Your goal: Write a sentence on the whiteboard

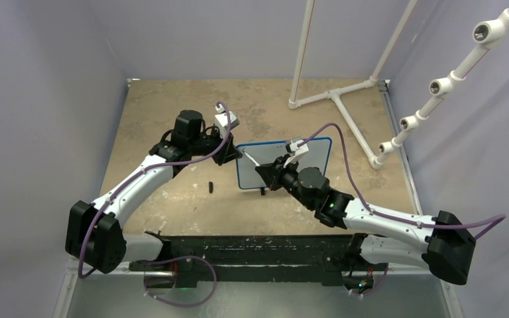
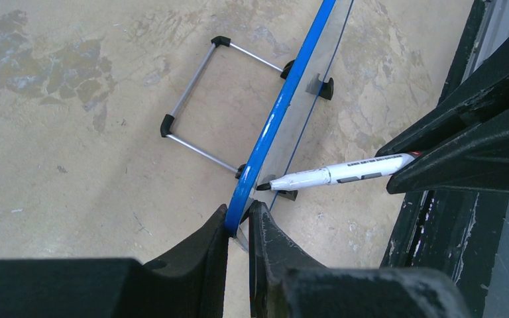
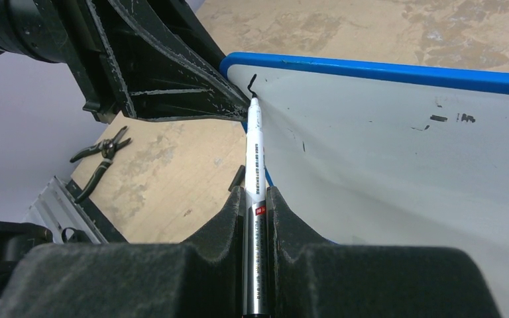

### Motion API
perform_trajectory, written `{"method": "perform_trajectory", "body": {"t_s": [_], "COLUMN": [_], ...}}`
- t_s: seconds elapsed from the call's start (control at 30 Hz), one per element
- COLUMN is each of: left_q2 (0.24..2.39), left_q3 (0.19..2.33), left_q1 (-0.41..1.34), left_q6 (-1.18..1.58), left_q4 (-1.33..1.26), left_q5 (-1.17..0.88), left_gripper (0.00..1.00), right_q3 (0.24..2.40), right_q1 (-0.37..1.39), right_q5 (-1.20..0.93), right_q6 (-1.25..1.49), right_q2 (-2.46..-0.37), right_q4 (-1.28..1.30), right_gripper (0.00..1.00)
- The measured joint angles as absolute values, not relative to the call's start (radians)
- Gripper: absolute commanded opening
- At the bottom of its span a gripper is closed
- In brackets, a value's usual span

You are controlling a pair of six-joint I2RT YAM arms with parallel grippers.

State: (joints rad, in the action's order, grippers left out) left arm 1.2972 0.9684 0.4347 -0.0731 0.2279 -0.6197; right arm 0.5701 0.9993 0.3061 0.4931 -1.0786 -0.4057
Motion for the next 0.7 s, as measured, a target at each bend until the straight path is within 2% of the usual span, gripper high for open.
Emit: {"method": "perform_trajectory", "body": {"t_s": [0.7], "left_q2": [1.293], "left_q3": [0.968], "left_q1": [0.435], "left_q6": [-0.073], "left_q4": [0.234], "left_q5": [-0.614], "left_gripper": [0.00], "right_q3": [0.548], "right_q1": [1.001], "right_q5": [0.324], "right_q6": [0.529], "right_q2": [-1.046], "right_q4": [-0.352], "right_gripper": [0.00]}}
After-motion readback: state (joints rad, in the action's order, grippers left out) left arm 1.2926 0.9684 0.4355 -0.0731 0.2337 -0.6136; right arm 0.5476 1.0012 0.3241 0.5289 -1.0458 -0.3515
